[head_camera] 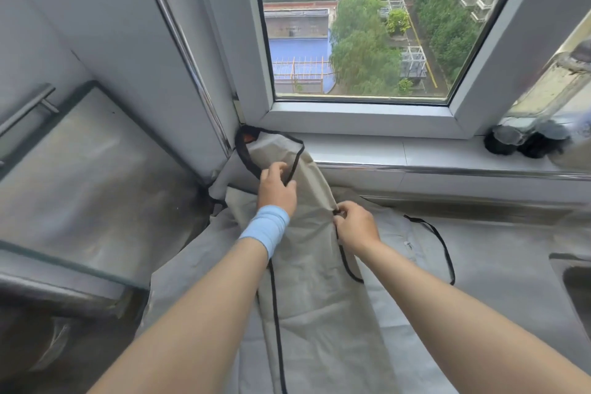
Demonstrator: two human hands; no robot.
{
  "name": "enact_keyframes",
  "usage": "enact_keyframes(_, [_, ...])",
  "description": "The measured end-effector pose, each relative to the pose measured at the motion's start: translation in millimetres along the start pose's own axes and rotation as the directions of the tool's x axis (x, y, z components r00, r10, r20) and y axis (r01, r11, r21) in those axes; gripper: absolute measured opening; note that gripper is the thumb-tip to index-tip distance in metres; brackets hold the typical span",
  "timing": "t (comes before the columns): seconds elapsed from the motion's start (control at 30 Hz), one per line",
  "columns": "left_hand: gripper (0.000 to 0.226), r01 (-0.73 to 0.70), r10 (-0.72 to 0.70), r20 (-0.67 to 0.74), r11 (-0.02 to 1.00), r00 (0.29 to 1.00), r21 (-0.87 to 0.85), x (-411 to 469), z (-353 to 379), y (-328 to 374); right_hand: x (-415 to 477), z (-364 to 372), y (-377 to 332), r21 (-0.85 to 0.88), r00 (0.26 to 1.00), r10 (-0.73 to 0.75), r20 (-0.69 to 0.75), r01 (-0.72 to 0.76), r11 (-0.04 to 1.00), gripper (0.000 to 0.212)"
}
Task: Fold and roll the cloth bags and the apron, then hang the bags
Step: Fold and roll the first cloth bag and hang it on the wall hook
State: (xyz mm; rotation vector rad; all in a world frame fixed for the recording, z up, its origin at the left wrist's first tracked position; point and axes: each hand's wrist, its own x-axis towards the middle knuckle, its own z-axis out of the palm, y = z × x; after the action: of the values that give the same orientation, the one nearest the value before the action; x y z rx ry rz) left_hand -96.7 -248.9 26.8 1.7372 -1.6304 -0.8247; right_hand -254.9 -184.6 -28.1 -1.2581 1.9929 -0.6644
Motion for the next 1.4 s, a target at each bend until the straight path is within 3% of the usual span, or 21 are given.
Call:
enact_keyframes(0.13, [0.028,-0.212,0.177,0.179,0.957,0.968,0.200,-43.6,10.7,-35.2,-15.4,6.8,13.4,-0.133,0.984,-0.159,-0.079,0.148,0.980,0.063])
enact_keyframes(0.2, [0.024,-0.175,0.099,0.229,0.924,0.968,0.340,-82.6,6.3,-73.9,-45.7,30.0,28.9,-0.346,0.934,-0.356,0.037,0.346,0.872,0.063])
enact_keyframes(0.27, [0.024,-0.203,0.055,0.328,0.877,0.943,0.436,-94.8,7.5,-96.0,-56.9,39.3,43.4,-0.471,0.868,-0.458,0.191,0.491,0.733,0.059])
enact_keyframes(0.33, [0.033,-0.250,0.002,0.429,0.816,0.903,0.521,-106.5,5.6,-110.2,-64.9,49.7,54.2,-0.526,0.805,-0.398,0.439,0.590,0.613,0.066])
enact_keyframes(0.4, [0.047,-0.286,-0.052,0.492,0.757,0.869,0.587,-121.7,3.5,-123.7,-72.5,59.8,67.8,-0.574,0.770,-0.277,0.575,0.621,0.535,0.076])
enact_keyframes(0.5, [0.060,-0.288,-0.082,0.497,0.729,0.864,0.621,-156.1,2.0,-137.5,-87.8,65.0,80.3,-0.620,0.778,-0.308,0.547,0.624,0.476,0.074])
enact_keyframes(0.63, [0.056,-0.372,0.021,0.489,0.676,0.872,0.636,-198.7,-1.1,-142.8,-116.2,59.0,89.6,-0.646,0.738,-0.390,0.550,0.672,0.362,0.069])
enact_keyframes(0.8, [0.047,-0.435,0.122,0.532,0.737,0.838,0.517,-251.4,10.8,-129.1,-168.6,45.4,129.9,-0.575,0.691,-0.369,0.622,0.722,0.384,0.077])
enact_keyframes(0.93, [0.088,-0.482,0.010,0.652,0.682,0.758,0.550,-292.2,29.1,-124.8,-198.1,27.8,157.5,-0.564,0.701,-0.340,0.627,0.709,0.423,0.088])
enact_keyframes(1.0, [0.115,-0.492,-0.087,0.681,0.626,0.727,0.606,-308.6,35.0,-127.8,-211.2,18.3,166.8,-0.528,0.671,-0.349,0.654,0.736,0.424,0.099])
enact_keyframes(1.07, [0.124,-0.500,-0.151,0.685,0.575,0.713,0.648,-315.3,36.6,-131.1,-219.5,13.5,172.2,-0.495,0.624,-0.367,0.690,0.777,0.389,0.107])
enact_keyframes(1.17, [0.111,-0.525,-0.116,0.678,0.544,0.725,0.655,-323.0,36.9,-128.8,-228.8,6.0,175.9,-0.487,0.605,-0.366,0.707,0.792,0.367,0.097])
enact_keyframes(1.3, [0.062,-0.593,0.090,0.671,0.564,0.736,0.575,-327.9,33.0,-122.1,-233.8,4.1,169.8,-0.485,0.559,-0.470,0.683,0.828,0.280,0.057])
enact_keyframes(1.4, [0.041,-0.508,0.080,0.614,0.649,0.786,0.566,-328.5,28.4,-108.7,-240.0,4.5,160.1,-0.512,0.621,-0.457,0.637,0.784,0.351,0.051])
